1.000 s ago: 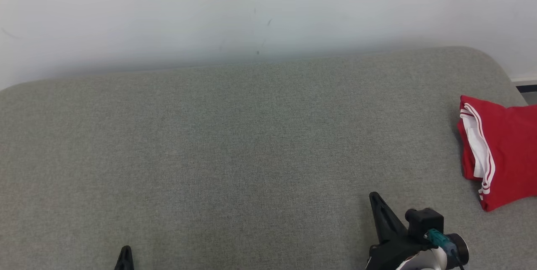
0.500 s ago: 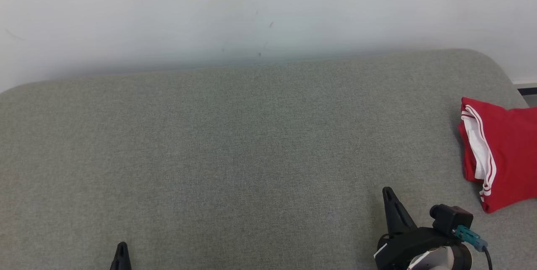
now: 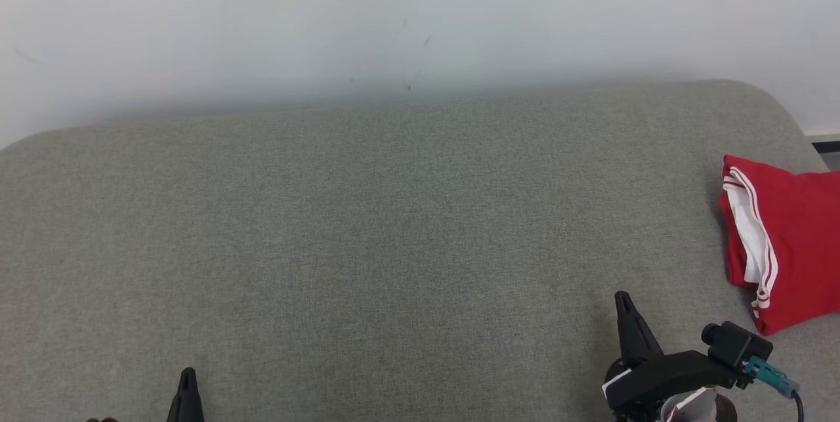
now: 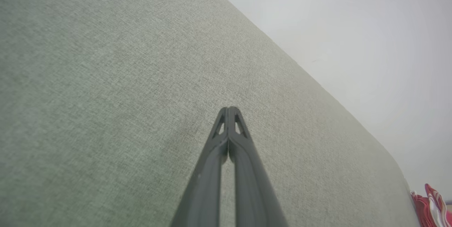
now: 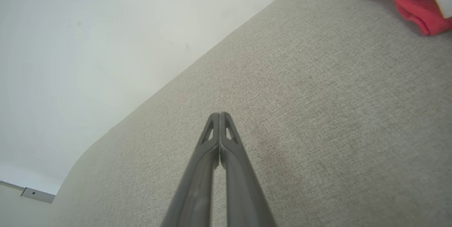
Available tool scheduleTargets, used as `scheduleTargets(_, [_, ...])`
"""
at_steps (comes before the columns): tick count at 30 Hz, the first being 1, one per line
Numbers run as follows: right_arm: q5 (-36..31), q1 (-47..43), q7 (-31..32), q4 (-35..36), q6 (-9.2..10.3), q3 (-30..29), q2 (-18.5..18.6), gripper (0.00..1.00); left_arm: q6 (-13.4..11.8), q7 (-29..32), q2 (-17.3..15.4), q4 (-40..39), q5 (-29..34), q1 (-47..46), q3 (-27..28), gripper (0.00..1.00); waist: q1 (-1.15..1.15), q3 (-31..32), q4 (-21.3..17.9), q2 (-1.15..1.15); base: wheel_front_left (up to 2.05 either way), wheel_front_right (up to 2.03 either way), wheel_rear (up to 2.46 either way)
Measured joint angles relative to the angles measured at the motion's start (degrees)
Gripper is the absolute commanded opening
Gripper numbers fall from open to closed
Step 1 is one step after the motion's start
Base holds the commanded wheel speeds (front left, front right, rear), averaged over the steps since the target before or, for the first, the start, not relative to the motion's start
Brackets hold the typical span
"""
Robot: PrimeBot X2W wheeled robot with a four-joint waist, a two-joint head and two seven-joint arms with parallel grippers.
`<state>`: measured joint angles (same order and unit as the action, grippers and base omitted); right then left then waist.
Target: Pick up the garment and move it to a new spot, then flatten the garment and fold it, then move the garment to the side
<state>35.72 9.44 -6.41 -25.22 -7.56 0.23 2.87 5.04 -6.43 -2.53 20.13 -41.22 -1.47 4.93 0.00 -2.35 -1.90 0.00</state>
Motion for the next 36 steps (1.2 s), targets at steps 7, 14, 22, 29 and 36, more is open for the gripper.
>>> scheduleTargets(7, [6.0, -0.1, 1.5, 1.1, 0.00, -0.8, 0.0, 0.00, 0.1, 1.4, 0.0, -0.6, -5.5, -0.3, 0.2, 0.00, 0.00, 0.2, 0.1, 0.00, 0.00, 0.00, 0.00])
scheduleTargets(14, [11.8, -0.3, 2.8, 2.3, 0.00, -1.4, 0.0, 0.00, 0.5, 2.6, 0.0, -1.2, -10.7, -1.0, 0.4, 0.00, 0.00, 0.3, 0.3, 0.00, 0.00, 0.00, 0.00])
scheduleTargets(22, [17.9, -0.7, 4.2, 3.6, 0.00, -2.1, 0.0, 0.00, 0.6, 4.0, -0.1, -1.8, -16.1, -1.3, 0.5, 0.00, 0.00, 0.5, 0.4, 0.00, 0.00, 0.00, 0.00])
scheduleTargets(29, [22.7, -1.1, 5.3, 4.4, 0.00, -2.8, 0.0, 0.00, 1.0, 5.1, -0.1, -2.3, -20.3, -1.9, 0.7, 0.00, 0.00, 0.7, 0.6, 0.00, 0.00, 0.00, 0.00])
scheduleTargets(36, [27.2, -1.3, 6.4, 5.4, 0.00, -3.3, 0.0, 0.00, 1.0, 6.3, -0.1, -2.8, -24.6, -2.2, 0.8, 0.00, 0.00, 0.9, 0.7, 0.00, 0.00, 0.00, 0.00])
